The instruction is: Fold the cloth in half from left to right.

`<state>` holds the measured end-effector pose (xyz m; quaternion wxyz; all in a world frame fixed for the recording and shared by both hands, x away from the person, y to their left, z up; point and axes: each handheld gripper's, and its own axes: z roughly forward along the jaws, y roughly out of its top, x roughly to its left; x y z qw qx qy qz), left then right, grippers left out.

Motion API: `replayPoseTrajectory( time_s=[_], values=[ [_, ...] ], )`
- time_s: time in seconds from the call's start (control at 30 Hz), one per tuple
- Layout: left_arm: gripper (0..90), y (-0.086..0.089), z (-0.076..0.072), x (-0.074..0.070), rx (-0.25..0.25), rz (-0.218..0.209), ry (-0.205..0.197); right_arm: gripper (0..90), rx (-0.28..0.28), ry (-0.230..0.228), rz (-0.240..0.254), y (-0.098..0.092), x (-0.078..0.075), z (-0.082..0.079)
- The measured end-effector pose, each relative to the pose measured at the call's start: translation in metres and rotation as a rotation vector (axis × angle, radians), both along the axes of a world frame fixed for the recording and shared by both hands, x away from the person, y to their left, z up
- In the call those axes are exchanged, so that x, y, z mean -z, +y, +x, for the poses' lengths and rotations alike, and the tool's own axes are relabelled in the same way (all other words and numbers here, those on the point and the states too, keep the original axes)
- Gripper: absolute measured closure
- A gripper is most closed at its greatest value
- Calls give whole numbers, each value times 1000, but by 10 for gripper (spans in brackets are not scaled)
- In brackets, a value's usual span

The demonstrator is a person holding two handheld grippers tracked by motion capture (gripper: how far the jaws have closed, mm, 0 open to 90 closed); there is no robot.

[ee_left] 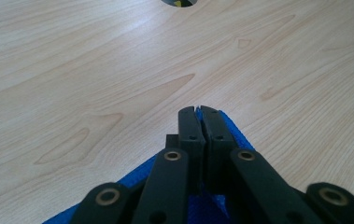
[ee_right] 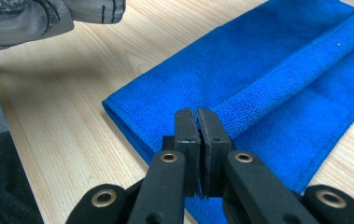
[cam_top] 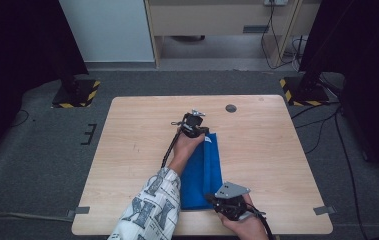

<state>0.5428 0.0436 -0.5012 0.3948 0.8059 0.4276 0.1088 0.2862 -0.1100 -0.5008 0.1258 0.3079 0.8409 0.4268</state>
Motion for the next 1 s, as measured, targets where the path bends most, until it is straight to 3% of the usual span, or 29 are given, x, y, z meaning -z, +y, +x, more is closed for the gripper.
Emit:
replayPoseTrajectory(
  time_s=[0.13, 0.2, 0.37, 0.57, 0.6, 0.63, 0.8, 1.0],
  values=[
    [867, -1, 0, 1, 5, -14, 2, 872, 7, 9, -9, -3, 0, 0],
    [831, -3, 0, 2, 13, -31, -2, 827, 11, 17, -15, -4, 1, 0],
    [565, -4, 0, 1, 12, -60, -23, 584, 63, 29, -28, -9, 3, 4],
    [400, -3, -1, -1, 21, -73, -17, 403, 103, 14, -22, -14, 2, 7],
    [388, -3, -1, -1, 21, -73, -17, 403, 103, 14, -22, -14, 2, 7],
    [367, -2, -2, -4, 28, -70, -30, 325, 109, 19, -31, -14, 3, 9],
    [287, 2, -6, -14, 56, -97, -43, 230, 133, 17, -30, -16, 6, 15],
    [233, 13, -9, -18, 72, -84, -48, 178, 150, 28, -12, -18, 7, 22]
  ],
)
